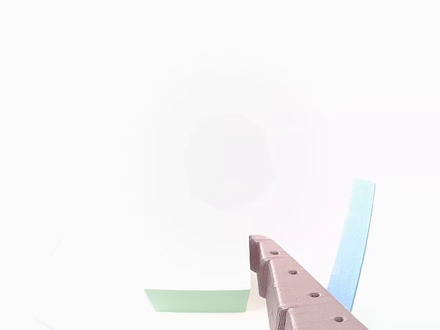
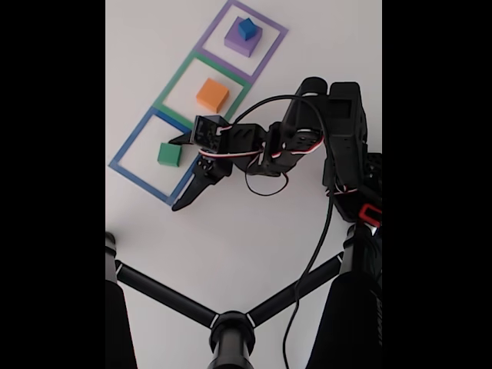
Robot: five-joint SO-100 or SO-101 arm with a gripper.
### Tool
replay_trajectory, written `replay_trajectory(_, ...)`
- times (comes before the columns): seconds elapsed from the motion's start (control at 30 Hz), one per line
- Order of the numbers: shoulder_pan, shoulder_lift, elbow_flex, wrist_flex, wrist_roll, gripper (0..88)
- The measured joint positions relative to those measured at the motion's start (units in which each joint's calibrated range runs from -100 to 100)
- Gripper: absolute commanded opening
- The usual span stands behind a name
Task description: Tower of hanoi
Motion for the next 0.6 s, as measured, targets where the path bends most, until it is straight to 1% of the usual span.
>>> replay_trajectory(0.6, 0.08, 1.01, -0.44, -0.56, 0.00, 52.1)
